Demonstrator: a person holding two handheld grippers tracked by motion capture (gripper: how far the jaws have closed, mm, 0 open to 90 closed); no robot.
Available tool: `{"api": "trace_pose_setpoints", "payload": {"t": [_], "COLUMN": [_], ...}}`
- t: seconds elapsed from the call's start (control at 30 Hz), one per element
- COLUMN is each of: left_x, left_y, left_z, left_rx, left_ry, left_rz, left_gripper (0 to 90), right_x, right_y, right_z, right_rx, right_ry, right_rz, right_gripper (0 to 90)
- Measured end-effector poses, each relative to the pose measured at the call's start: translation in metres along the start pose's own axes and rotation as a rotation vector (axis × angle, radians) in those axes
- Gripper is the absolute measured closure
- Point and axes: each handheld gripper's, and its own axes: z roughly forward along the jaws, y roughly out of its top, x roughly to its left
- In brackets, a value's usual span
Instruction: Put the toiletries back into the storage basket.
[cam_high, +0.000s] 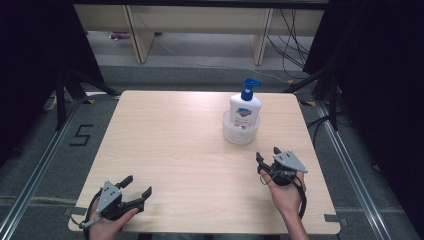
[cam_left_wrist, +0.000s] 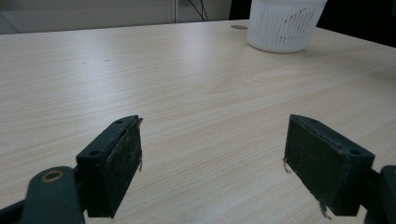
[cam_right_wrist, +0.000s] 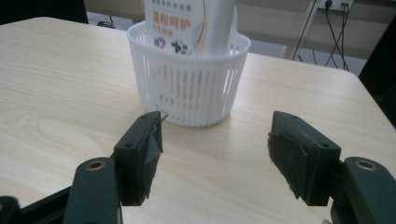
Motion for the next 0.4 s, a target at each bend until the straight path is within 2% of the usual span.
{"api": "trace_pose_setpoints", "payload": {"t": [0.03,0.07,0.1,0.13,0.2,0.27,0.3,0.33,0.37,0.4], "left_x": [0.000,0.000,0.000,-0.001,-0.001,-0.001,-0.001,-0.001,-0.001,-0.001], "left_y": [0.000,0.000,0.000,0.000,0.001,0.001,0.001,0.001,0.001,0.001], "left_z": [0.000,0.000,0.000,0.001,0.000,0.000,0.000,0.001,0.001,0.001], "left_rx": [0.002,0.002,0.002,0.003,0.019,0.014,0.015,0.012,0.012,0.012], "left_ry": [-0.001,-0.001,-0.003,-0.006,0.002,-0.003,-0.003,-0.005,-0.006,-0.006], "left_rz": [0.003,0.003,0.004,0.006,0.013,0.011,0.011,0.011,0.011,0.011], "left_gripper": [18.3,18.3,18.3,18.3,18.3,18.3,18.3,18.2,18.3,18.3], "right_x": [0.001,-0.001,0.001,-0.001,0.000,-0.002,0.001,0.000,0.001,0.001], "right_y": [-0.005,-0.009,-0.012,-0.014,-0.019,-0.022,-0.024,-0.025,-0.026,-0.026], "right_z": [-0.002,-0.002,-0.003,-0.004,-0.007,-0.010,-0.011,-0.011,-0.011,-0.011], "right_rx": [-0.004,-0.015,-0.008,-0.012,-0.031,-0.022,-0.009,-0.016,-0.011,-0.011], "right_ry": [0.004,-0.012,0.007,0.001,0.000,-0.015,-0.011,0.000,0.007,0.007], "right_rz": [0.031,-0.006,0.005,-0.011,0.030,0.021,0.067,0.046,0.068,0.068], "right_gripper": [35.9,35.9,36.0,36.2,36.4,36.4,36.5,36.4,36.4,36.4]}}
